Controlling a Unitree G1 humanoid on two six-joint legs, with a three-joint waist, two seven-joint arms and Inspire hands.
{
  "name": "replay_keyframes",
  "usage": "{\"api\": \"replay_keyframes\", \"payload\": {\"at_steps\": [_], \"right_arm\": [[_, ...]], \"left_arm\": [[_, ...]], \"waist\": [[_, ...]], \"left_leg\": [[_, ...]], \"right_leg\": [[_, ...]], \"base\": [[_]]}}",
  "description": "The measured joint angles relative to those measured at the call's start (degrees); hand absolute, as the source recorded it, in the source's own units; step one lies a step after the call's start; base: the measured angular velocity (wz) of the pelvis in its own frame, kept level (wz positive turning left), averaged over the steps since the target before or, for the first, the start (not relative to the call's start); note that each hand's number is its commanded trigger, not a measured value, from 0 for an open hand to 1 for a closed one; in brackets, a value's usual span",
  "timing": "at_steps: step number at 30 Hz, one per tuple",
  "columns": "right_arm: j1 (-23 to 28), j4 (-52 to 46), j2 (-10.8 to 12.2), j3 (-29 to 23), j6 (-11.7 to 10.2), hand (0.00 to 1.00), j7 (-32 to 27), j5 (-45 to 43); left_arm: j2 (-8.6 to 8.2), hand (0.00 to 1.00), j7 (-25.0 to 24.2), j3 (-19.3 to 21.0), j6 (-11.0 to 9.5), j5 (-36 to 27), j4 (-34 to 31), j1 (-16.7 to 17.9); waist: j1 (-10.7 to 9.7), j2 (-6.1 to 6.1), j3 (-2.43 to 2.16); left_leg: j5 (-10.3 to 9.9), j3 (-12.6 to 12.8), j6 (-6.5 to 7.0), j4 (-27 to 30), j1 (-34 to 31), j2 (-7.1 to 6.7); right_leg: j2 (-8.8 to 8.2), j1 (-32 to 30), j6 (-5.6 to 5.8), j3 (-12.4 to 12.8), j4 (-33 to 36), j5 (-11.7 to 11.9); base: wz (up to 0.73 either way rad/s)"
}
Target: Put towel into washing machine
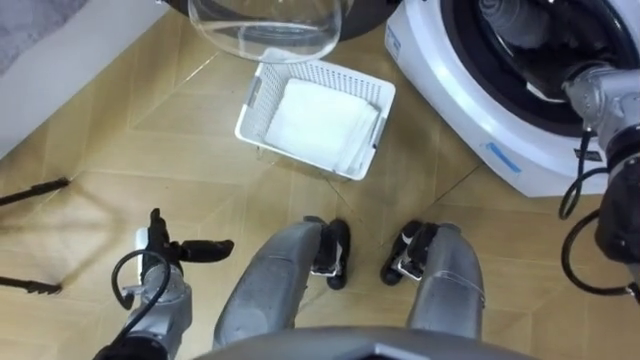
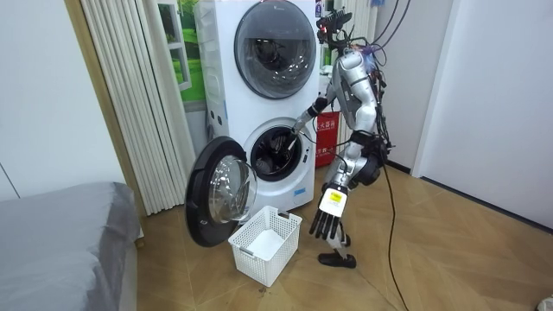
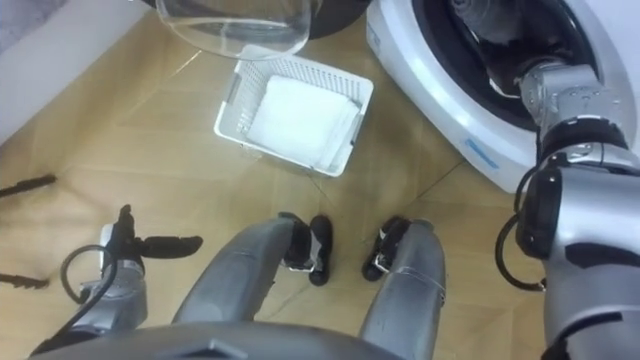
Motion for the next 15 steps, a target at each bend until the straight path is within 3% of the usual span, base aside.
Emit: {"api": "replay_keyframes", "payload": {"at_steps": [6,12,15], "right_arm": [[4.19,-0.04,0.33,-0.09,-0.35,0.0,0.68,0.47],[11.95,-2.02,0.86,-0.85,-2.18,0.0,6.21,0.42],[16.87,-2.65,1.75,-0.83,-3.62,0.0,10.11,0.25]], "left_arm": [[0.19,0.0,-2.12,0.15,0.15,0.0,4.63,0.1],[0.55,0.0,-4.22,2.13,0.04,2.25,7.61,-0.21],[1.28,0.0,-5.18,3.48,-0.11,2.24,9.42,0.2]], "waist": [[0.07,0.22,0.1],[0.21,0.23,0.1],[0.6,0.42,0.15]], "left_leg": [[0.06,-1.61,0.09,-3.68,4.46,0.09],[0.14,-1.59,0.23,-7.45,8.96,0.55],[0.23,-1.96,0.01,-10.35,12.27,1.42]], "right_leg": [[1.28,5.54,1.1,-1.74,-4.76,0.59],[2.12,10.74,1.75,-3.06,-8.37,0.8],[4.32,14.78,2.54,-2.94,-12.56,1.27]], "base": [[0.02],[0.15],[0.04]]}}
